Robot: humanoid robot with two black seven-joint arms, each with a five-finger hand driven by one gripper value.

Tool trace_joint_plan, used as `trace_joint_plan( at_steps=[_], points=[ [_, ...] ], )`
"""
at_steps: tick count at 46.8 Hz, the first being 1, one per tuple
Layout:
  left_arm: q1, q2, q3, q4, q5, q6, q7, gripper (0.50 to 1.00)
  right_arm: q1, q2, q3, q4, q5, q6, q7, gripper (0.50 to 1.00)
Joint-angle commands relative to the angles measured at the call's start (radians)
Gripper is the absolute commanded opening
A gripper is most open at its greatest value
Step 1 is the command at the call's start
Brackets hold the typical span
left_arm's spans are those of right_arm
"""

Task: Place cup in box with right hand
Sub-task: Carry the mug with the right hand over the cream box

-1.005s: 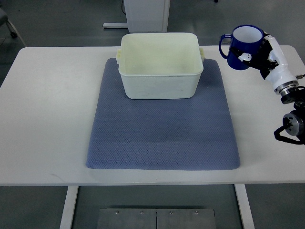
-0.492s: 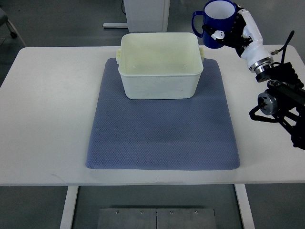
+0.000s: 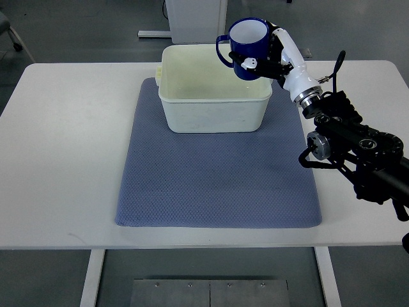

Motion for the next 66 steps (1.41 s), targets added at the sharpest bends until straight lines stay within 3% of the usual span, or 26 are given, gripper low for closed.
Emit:
trace_joint_plan(
  at_steps=[1, 21, 43, 56, 66],
  points=[
    [0.000, 0.000, 0.000, 0.000, 0.000, 0.000, 0.000, 1.000, -0.001, 0.013, -0.023, -0.008, 0.000, -0.017, 0.000, 0.500],
    [0.000, 0.000, 0.000, 0.000, 0.000, 0.000, 0.000, 1.000, -0.014, 0.088, -0.036, -0.052, 0.002, -0.063, 0.000, 0.500],
    [0.000, 0.000, 0.000, 0.000, 0.000, 0.000, 0.000, 1.000, -0.014, 0.098, -0.035, -0.055, 0.011, -0.107, 0.000, 0.500],
    [0.000, 0.000, 0.000, 0.001, 0.000, 0.000, 0.000, 1.000, -0.013, 0.098, -0.032, -0.054, 0.012, -0.107, 0.000, 0.725],
    [0.000, 0.000, 0.000, 0.000, 0.000, 0.000, 0.000, 1.000, -0.012, 0.098, -0.032, -0.052, 0.012, -0.107, 0.000, 0.795]
  ],
)
